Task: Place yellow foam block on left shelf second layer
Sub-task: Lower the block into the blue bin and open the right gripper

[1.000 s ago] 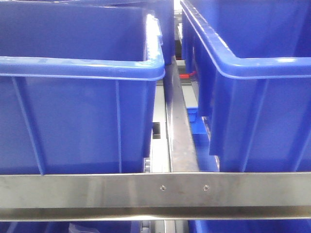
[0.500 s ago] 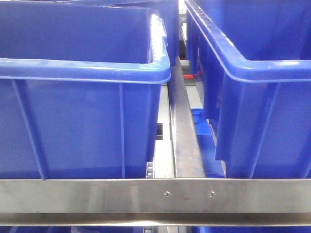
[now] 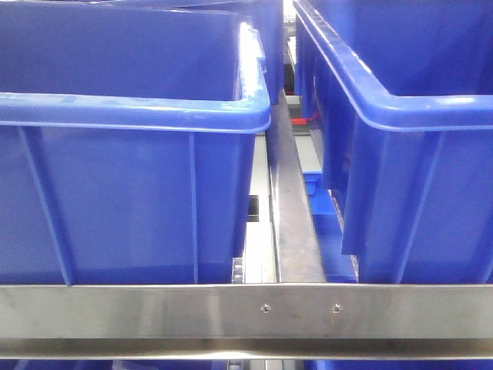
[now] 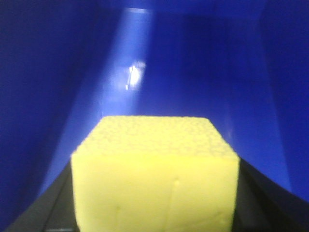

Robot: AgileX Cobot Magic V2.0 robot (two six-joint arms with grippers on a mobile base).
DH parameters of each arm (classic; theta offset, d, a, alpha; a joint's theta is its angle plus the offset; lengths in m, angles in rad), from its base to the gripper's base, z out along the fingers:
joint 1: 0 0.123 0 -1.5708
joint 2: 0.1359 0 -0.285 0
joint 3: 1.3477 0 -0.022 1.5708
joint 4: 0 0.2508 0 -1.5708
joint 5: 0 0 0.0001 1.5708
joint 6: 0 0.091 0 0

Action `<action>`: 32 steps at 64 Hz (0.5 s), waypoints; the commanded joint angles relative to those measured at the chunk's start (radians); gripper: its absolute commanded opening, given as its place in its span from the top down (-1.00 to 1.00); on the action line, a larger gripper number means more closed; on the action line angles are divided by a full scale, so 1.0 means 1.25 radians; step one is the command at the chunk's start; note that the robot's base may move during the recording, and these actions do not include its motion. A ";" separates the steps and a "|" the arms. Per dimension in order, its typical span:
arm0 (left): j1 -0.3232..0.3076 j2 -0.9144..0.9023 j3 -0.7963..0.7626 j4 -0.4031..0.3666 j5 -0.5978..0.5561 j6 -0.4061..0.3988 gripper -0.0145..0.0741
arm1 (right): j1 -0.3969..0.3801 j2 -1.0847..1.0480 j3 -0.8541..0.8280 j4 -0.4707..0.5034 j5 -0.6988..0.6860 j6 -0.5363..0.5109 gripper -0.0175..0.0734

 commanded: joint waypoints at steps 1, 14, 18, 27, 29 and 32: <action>-0.004 -0.014 0.021 -0.005 -0.065 -0.003 0.39 | -0.003 0.016 -0.032 -0.005 -0.131 -0.001 -0.43; -0.004 -0.014 0.021 -0.005 -0.065 -0.003 0.39 | -0.003 0.027 -0.035 -0.003 -0.135 0.012 -0.68; -0.004 -0.014 0.021 -0.005 -0.065 -0.003 0.39 | -0.003 0.027 -0.044 -0.001 -0.114 0.023 -0.77; -0.004 -0.014 0.021 -0.005 -0.065 -0.003 0.39 | -0.003 0.027 -0.077 0.003 -0.047 0.037 -0.76; -0.004 -0.014 0.021 -0.005 -0.065 -0.003 0.39 | -0.003 0.027 -0.087 0.003 -0.040 0.037 -0.76; -0.004 -0.014 0.021 -0.005 -0.065 -0.003 0.39 | -0.003 0.027 -0.101 0.003 -0.041 0.037 -0.76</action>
